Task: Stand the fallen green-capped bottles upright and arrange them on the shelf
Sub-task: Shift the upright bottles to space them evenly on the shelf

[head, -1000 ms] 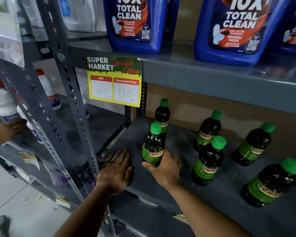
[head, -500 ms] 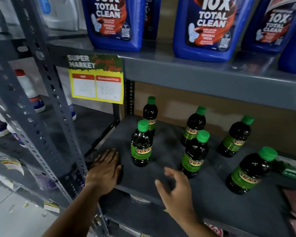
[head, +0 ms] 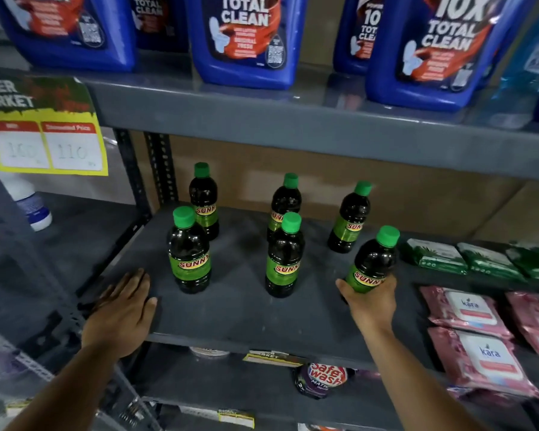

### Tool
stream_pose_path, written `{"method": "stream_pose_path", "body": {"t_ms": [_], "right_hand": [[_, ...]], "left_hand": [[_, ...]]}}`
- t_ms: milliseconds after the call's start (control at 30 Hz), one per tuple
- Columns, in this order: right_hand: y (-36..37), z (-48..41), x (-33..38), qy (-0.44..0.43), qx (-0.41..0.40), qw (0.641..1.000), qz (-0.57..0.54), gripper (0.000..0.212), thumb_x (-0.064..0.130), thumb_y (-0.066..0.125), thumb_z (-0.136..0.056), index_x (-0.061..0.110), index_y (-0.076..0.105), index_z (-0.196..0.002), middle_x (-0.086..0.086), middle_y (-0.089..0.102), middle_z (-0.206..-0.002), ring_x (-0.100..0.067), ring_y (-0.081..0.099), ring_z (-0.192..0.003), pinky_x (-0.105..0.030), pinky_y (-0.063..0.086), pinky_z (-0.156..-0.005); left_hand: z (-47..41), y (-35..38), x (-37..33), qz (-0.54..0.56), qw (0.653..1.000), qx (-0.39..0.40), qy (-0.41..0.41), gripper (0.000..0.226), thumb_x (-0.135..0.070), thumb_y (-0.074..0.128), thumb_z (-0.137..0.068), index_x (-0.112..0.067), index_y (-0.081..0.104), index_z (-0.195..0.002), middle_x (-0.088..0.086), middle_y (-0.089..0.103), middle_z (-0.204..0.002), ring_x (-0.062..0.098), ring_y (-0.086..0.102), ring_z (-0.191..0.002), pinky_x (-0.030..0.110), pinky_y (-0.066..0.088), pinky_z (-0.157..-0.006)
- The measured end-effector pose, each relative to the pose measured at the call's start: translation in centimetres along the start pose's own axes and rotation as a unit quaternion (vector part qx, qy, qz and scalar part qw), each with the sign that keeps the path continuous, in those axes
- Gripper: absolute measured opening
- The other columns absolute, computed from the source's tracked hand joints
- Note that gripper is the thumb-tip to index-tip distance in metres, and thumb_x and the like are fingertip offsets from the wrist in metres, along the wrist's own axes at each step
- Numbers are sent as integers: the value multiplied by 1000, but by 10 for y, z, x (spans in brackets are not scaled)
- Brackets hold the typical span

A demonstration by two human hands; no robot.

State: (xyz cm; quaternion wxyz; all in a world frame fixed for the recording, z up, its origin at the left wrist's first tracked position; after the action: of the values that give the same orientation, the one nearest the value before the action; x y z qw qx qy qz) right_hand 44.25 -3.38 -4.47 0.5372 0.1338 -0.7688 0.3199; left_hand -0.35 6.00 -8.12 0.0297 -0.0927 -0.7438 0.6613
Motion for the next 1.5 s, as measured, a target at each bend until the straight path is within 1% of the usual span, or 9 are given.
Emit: {"method": "stream_pose_path", "body": {"t_ms": [200, 633, 800, 867, 933, 1100, 1333, 1433, 1500], "right_hand": [[-3, 4, -9, 27, 12, 999, 23, 69, 26, 90, -62, 35, 40, -107, 18, 57, -89, 3, 55, -77, -19, 40, -64], [-36, 62, -12, 19, 26, 998, 57, 64, 32, 91, -54, 29, 47, -101, 11, 64, -86, -5, 64, -76, -17, 42, -58], [-45, 72, -1, 6, 51, 998, 26, 92, 31, 95, -52, 19, 44, -128, 1, 63, -114, -20, 63, -106, -32, 51, -86], [-45, 91, 2, -33, -17, 998, 41, 115, 38, 95, -50, 9, 32, -141, -13, 48, -135, -30, 46, -127, -48, 38, -106], [-42, 126, 4, -127, -49, 988, 68, 106, 54, 85, -55, 7, 36, -136, -21, 43, -133, -39, 41, -125, -52, 31, -107], [4, 149, 22, -238, 163, 957, 6, 65, 50, 75, -74, 30, 45, -129, 26, 42, -123, -7, 51, -113, -18, 38, -98], [74, 46, 34, -10, 273, 962, -7, 111, 16, 88, -66, 21, 19, -153, -3, 36, -155, -18, 34, -142, -42, 30, -116], [85, 30, 26, -5, 309, 951, 18, 70, 17, 91, -62, 26, 50, -118, -1, 64, -122, -23, 59, -121, -44, 48, -101], [86, 31, 21, -11, 302, 953, 34, 57, 22, 91, -61, 33, 52, -101, 6, 67, -108, -19, 65, -108, -38, 52, -90]], "left_hand": [[-3, 5, 4, -2, 1000, 8, -13, 79, -55, 3, -87, -13, 29, -148, 5, 27, -158, 22, 23, -145, 43, 19, -117], [-2, 1, 0, 12, 1000, 5, -15, 75, -53, 9, -87, -11, 31, -146, 6, 28, -158, 23, 25, -144, 44, 20, -116], [-1, -1, -2, 12, 1000, 8, -9, 75, -52, 10, -88, -9, 32, -145, 8, 30, -157, 25, 26, -144, 45, 22, -115], [-2, -1, 0, 12, 1000, 8, -13, 75, -51, 11, -88, -8, 33, -145, 9, 31, -156, 26, 27, -143, 45, 22, -115], [-3, -1, -1, 13, 1000, 2, -15, 75, -51, 12, -87, -8, 36, -143, 10, 34, -154, 28, 31, -142, 46, 24, -114], [-2, -1, -2, 11, 1000, 5, -5, 77, -53, 9, -87, -9, 35, -144, 9, 33, -155, 26, 29, -143, 44, 22, -115], [2, -7, -6, 11, 1000, 3, -8, 74, -50, 11, -87, -11, 34, -145, 7, 32, -156, 24, 28, -143, 44, 22, -116], [1, -10, -7, 12, 1000, 7, -9, 72, -49, 12, -88, -12, 30, -147, 6, 29, -157, 23, 25, -144, 42, 19, -117], [1, -8, -6, 6, 1000, 9, -8, 69, -48, 12, -91, -13, 26, -148, 5, 24, -159, 21, 20, -146, 41, 17, -118]]}}
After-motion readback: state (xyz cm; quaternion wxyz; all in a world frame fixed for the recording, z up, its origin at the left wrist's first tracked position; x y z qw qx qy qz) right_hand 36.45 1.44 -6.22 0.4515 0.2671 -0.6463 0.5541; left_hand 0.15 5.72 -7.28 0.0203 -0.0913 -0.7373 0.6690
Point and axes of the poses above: each hand's wrist, its own z-axis away from the middle knuckle, its own y-axis out of the palm, x = y × z, the point moved 1 cm from there along -z, towards the middle knuckle
